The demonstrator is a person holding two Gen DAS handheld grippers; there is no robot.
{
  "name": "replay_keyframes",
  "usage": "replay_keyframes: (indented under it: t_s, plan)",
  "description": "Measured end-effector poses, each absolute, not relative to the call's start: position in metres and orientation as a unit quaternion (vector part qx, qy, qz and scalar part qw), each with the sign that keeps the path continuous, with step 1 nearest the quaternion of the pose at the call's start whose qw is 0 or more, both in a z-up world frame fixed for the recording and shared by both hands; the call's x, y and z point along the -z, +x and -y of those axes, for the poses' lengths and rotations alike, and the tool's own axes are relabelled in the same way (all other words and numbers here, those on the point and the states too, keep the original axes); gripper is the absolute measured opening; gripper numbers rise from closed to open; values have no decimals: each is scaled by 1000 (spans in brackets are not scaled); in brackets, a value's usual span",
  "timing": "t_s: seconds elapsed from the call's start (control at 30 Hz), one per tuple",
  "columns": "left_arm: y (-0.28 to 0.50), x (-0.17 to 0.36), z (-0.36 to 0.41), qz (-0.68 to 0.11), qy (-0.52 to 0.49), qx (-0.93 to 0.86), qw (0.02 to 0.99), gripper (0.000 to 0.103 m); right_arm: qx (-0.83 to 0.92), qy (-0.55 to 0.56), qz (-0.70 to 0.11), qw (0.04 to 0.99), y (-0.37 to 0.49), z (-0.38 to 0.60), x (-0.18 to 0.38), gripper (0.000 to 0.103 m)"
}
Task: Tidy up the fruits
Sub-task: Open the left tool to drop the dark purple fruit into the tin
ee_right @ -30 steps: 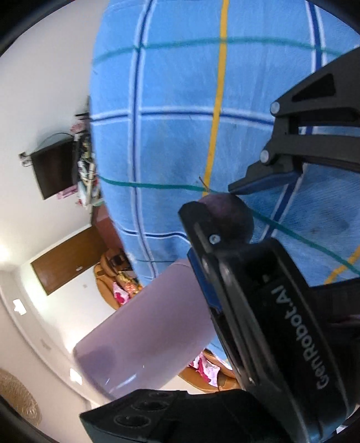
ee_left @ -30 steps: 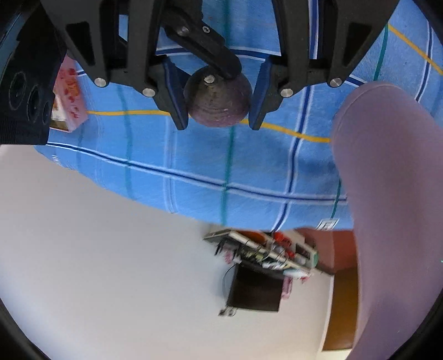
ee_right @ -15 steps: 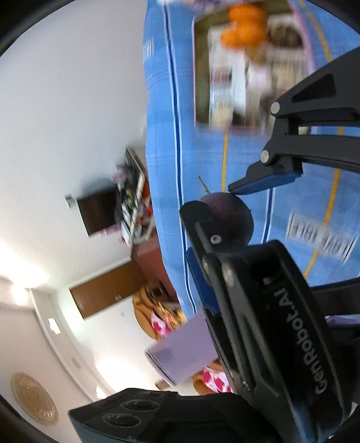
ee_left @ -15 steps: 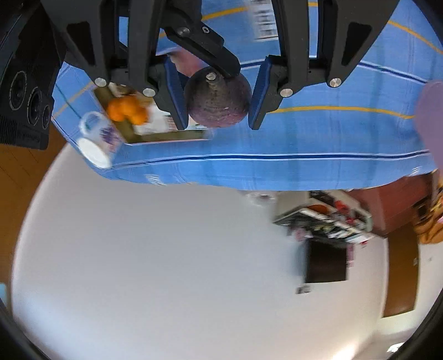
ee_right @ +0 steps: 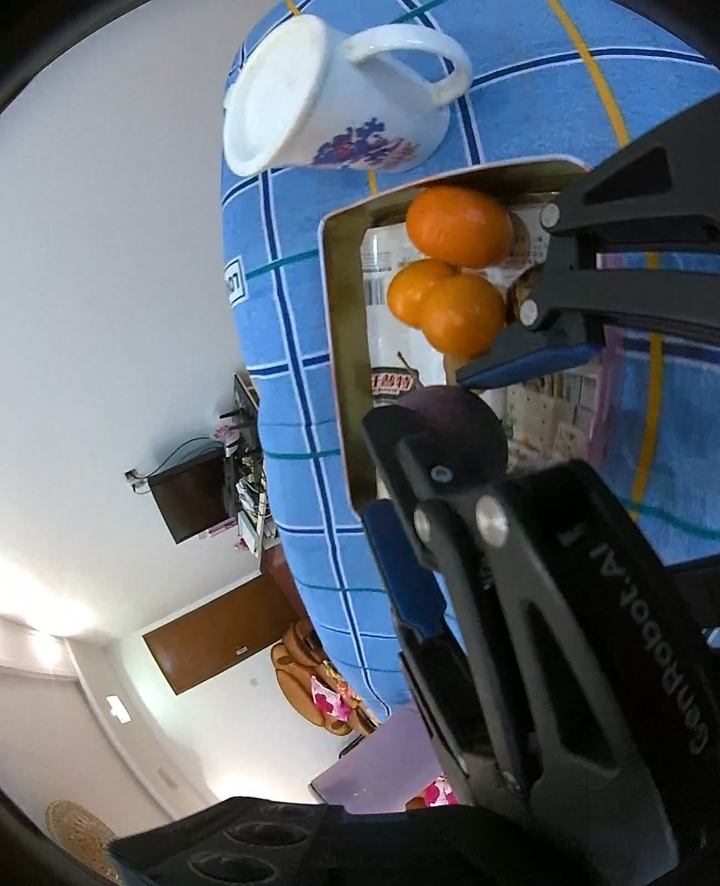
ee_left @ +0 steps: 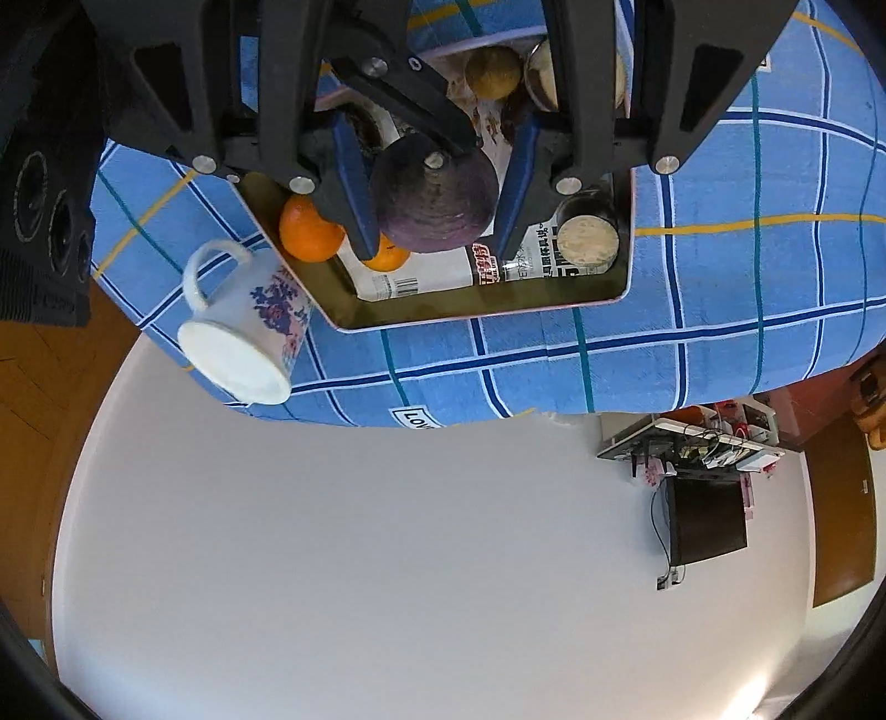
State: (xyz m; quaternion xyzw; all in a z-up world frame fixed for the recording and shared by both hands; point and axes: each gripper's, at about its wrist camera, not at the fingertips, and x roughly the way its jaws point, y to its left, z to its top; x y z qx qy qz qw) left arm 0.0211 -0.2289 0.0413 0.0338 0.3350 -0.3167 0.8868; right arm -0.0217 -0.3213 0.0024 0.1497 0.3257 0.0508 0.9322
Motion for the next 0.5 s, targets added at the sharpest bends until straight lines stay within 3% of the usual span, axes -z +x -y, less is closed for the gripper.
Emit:
replay_keyframes:
  t_s: [0.1,0.27,0.33,0.47,0.5]
  plan:
    - [27,-34,231,-345,32,304,887,45,-47,138,-322,935,-24,320,-2,51]
    - [24,-36,228,-334,42,281,899,46,-30,113,-306,945,-32,322,-6,76]
    - [20,-40,226,-324,50,266,907,55,-28,117,-299,947,-38,326,-7,85]
    - [1,-55,209,-276,66,231,931,66,-2,109,-273,956,-58,333,-13,93]
    - [-6,-58,203,-262,67,220,937,75,11,106,-265,958,-63,334,-15,95]
